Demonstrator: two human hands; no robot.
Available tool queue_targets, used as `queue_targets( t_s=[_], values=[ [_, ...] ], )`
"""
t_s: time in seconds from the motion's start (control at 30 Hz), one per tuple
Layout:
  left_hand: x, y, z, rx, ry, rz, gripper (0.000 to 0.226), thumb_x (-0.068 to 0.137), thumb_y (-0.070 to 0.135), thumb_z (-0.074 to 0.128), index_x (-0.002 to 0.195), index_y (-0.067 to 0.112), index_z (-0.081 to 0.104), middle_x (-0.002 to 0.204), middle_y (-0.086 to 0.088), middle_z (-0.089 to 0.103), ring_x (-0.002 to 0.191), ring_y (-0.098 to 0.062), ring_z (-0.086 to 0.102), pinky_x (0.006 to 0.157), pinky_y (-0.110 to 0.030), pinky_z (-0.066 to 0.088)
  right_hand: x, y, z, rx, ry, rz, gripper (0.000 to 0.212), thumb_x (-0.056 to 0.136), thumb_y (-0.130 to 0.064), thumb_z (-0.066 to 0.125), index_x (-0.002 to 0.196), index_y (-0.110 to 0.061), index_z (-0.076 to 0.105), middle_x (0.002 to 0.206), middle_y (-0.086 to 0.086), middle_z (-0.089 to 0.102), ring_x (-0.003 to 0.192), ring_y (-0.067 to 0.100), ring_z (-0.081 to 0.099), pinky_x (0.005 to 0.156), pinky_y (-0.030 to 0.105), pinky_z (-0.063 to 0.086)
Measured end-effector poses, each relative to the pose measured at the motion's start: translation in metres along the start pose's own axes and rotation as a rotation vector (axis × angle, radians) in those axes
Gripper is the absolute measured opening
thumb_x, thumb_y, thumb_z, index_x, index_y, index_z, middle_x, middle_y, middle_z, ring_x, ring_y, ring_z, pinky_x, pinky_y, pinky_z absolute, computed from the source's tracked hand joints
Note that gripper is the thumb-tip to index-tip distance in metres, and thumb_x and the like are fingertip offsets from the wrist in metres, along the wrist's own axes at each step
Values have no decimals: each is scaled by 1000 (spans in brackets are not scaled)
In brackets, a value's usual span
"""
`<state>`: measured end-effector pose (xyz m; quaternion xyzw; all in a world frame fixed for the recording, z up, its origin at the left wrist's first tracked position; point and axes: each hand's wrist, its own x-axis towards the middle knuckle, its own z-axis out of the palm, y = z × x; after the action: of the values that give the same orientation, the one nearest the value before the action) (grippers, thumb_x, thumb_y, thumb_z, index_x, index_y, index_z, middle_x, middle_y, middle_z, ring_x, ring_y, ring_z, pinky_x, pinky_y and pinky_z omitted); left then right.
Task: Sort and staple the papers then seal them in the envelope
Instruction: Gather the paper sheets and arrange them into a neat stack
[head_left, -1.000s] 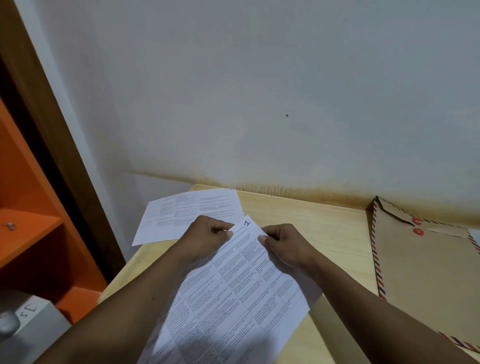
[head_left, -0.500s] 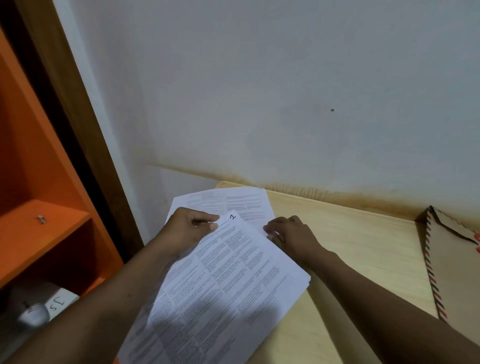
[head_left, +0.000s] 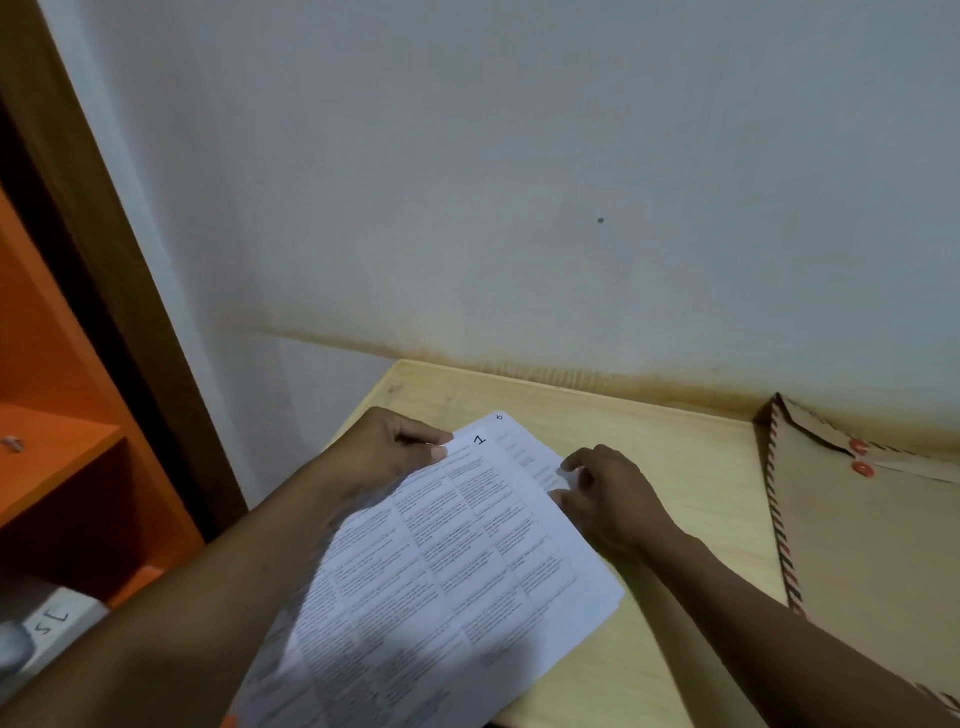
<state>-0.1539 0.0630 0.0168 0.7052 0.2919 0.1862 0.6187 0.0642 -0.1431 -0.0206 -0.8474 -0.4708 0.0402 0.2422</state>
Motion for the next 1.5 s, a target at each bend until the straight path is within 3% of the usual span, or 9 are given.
queue_targets(
  t_s=[0.1,0.23,0.33,0.57,0.67,0.8,0.97,1.27,1.5],
  values=[
    [2,1,14,-49,-9,2,16,90,-7,72,96,6,80,95,-14,80,94,-22,78,81,-26,60,0,8,-7,-57,-13,45,58,82,-51,70,133,-26,57,118,-3,60,110,20,53,85,37,47],
    [9,-5,22,-27,48,2,19,89,-5,74,89,12,82,97,-12,81,102,-23,76,94,-33,57,-6,11,-9,-74,10,52,47,86,-47,68,128,-27,62,113,-8,67,110,20,55,79,33,41],
    [17,-12,25,50,75,5,18,77,21,86,95,20,84,104,-7,81,109,-21,74,106,-43,52,-17,7,-10,-50,48,55,44,89,-39,68,130,-27,61,112,-10,71,110,16,56,84,34,46],
    [26,-18,57,179,126,27,14,90,14,79,102,21,82,104,5,77,102,-5,69,94,-19,51,-27,13,-16,140,35,171,66,79,-35,80,138,-27,53,123,0,58,113,18,56,84,27,43],
    [26,-21,65,188,119,15,15,91,16,78,104,22,82,100,6,77,94,-4,70,84,-13,51,-20,18,-26,166,-5,295,69,72,-27,87,133,-22,57,128,7,54,121,24,55,84,28,44],
    [24,-26,69,137,139,-3,16,87,15,82,94,30,82,88,0,80,96,-14,75,102,-35,56,-6,16,-35,341,-49,426,45,70,-9,83,110,-18,65,116,10,66,100,24,64,72,32,54],
    [22,-26,70,170,142,0,16,90,14,78,97,29,80,53,19,60,59,-1,58,82,-24,53,0,13,-39,528,-90,395,25,85,-39,73,96,-16,69,91,5,77,81,23,75,80,45,62],
    [25,-20,75,198,138,53,19,93,15,76,100,32,80,54,16,55,61,-9,53,72,-25,50,6,7,-68,329,-350,245,28,87,-9,61,73,-28,76,73,-8,75,71,12,70,65,24,51],
    [37,-8,84,185,167,119,23,90,20,77,91,42,82,75,11,73,73,-9,67,92,-31,59,-9,10,-71,567,-423,301,34,95,0,44,83,-10,74,88,6,78,73,12,73,62,19,52]
  ],
)
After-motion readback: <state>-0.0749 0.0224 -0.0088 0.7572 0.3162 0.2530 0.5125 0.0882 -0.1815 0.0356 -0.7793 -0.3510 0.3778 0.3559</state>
